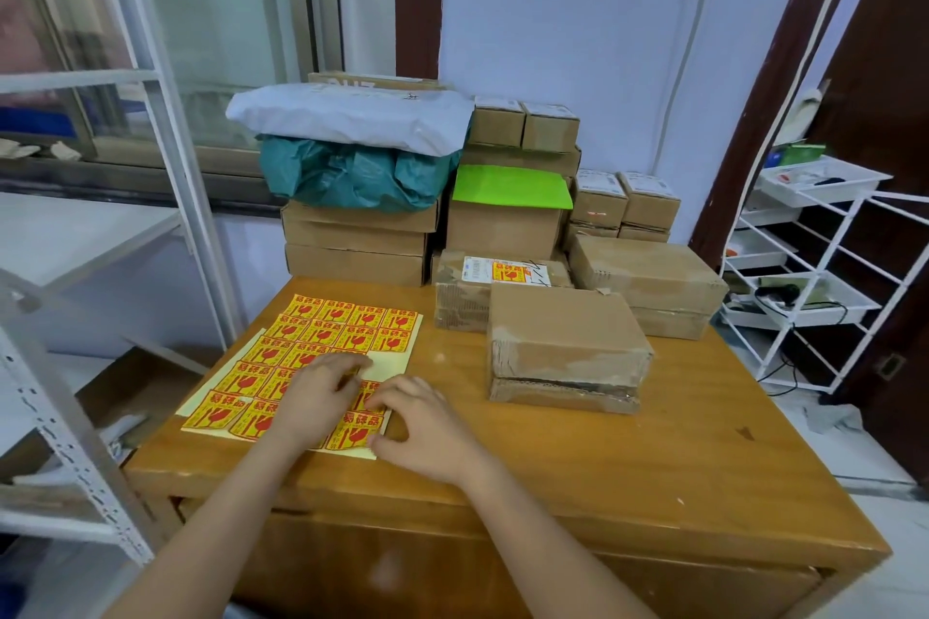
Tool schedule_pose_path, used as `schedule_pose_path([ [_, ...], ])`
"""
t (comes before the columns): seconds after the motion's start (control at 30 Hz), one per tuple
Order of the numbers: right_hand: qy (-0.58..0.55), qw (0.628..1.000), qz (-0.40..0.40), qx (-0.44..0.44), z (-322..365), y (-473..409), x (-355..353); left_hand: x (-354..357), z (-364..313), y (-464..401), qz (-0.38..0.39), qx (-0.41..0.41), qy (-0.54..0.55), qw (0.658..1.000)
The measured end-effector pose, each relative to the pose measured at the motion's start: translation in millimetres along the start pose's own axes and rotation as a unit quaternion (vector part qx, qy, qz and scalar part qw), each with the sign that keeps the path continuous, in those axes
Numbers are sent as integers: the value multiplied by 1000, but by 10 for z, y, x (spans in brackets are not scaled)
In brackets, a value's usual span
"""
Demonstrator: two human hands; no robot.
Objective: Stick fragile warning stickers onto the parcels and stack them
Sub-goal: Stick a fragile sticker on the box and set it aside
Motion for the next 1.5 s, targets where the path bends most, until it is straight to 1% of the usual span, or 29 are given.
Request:
schedule_pose_path([
  [0.13,-21,1000,-5,-18,26,36,-25,-10,-11,9,-1,-7,3,1000],
  [0.33,13,999,-28,-45,47,6,-28,-13,14,1,6,-27,54,998],
  [0.53,45,996,-37,-61,44,14,-16,-35,20,10,12,-32,63,997],
  [0.67,15,998,-43,-51,32,17,-19,-50,-3,4,17,-38,71,997],
  [0.73,-36,997,-61,-20,11,20,-55,-56,-18,13,19,-41,77,996],
  [0.83,-86,990,-113,15,-28,52,-159,-57,6,29,21,-63,102,993],
  [0.93,-109,981,-160,8,9,91,-352,-73,-14,12,17,-102,148,983],
  [1.03,-134,971,-199,-18,90,93,-660,-75,-39,-3,24,-133,162,978],
  [1.1,-125,964,-231,-35,125,99,-926,-90,-23,-20,35,-149,169,974],
  [1.2,-76,961,-262,-45,63,125,-1294,-127,-5,-68,75,-152,143,975],
  [1.27,-33,959,-279,-44,-47,143,-1501,-161,-58,-122,91,-142,113,979],
  [1.33,-4,954,-299,-36,-182,165,-1680,-211,-199,-190,80,-120,92,985],
  [1.4,25,947,-319,-26,-318,193,-1836,-270,-474,-248,59,-93,111,988],
  [1.5,99,936,-336,-22,-485,233,-2038,-293,-1026,-310,54,-98,203,973],
])
Point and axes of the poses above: each hand's wrist, its own y-axis away from the middle knuckle, its own x-axis out of the palm, z = x × y, the point moved 5 cm from there along -y, towards the middle knuckle, and after that the axes turned 12 degrees about -z, right-handed, at the moved point
